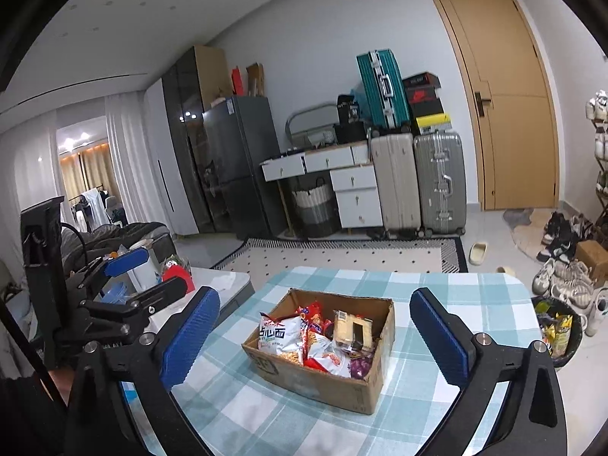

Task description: Organize snacks

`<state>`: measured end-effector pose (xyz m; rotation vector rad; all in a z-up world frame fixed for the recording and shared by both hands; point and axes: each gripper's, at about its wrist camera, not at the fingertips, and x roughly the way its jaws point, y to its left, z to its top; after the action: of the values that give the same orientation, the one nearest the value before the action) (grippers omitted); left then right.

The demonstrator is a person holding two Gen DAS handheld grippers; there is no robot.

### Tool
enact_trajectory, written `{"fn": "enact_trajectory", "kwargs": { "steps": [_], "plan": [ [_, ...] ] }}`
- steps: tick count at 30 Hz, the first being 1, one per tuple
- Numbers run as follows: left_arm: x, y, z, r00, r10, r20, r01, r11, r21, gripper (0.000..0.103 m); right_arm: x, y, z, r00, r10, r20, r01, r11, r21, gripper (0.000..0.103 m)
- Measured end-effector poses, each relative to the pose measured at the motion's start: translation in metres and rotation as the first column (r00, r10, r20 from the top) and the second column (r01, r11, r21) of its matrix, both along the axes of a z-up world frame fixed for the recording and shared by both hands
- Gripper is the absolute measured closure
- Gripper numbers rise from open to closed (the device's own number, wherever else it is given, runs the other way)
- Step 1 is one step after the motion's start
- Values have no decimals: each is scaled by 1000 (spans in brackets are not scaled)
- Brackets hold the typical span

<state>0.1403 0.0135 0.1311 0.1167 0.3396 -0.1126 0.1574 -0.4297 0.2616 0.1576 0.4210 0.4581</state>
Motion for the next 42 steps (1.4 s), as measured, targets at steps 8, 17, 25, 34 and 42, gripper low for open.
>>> {"fn": "enact_trajectory", "kwargs": {
  "steps": [8,17,25,34,42],
  "plan": [
    [-25,24,-35,998,48,39,-46,998,-41,0,-43,-17,-32,997,-52,60,53,998,-27,1],
    [-23,48,-98,996,75,41,-72,995,-71,0,-71,-24,-89,990,-128,62,134,987,-91,1],
    [-8,60,-157,996,92,17,-90,992,-84,0,-71,-33,-137,982,-174,79,183,976,-117,1],
    [-1,68,-202,994,110,-4,-110,989,-101,0,-69,-40,-159,973,-204,106,217,967,-131,1],
    [9,75,-212,992,123,-26,-126,983,-131,0,-64,-36,-162,971,-225,81,236,956,-174,1]
  ]
}}
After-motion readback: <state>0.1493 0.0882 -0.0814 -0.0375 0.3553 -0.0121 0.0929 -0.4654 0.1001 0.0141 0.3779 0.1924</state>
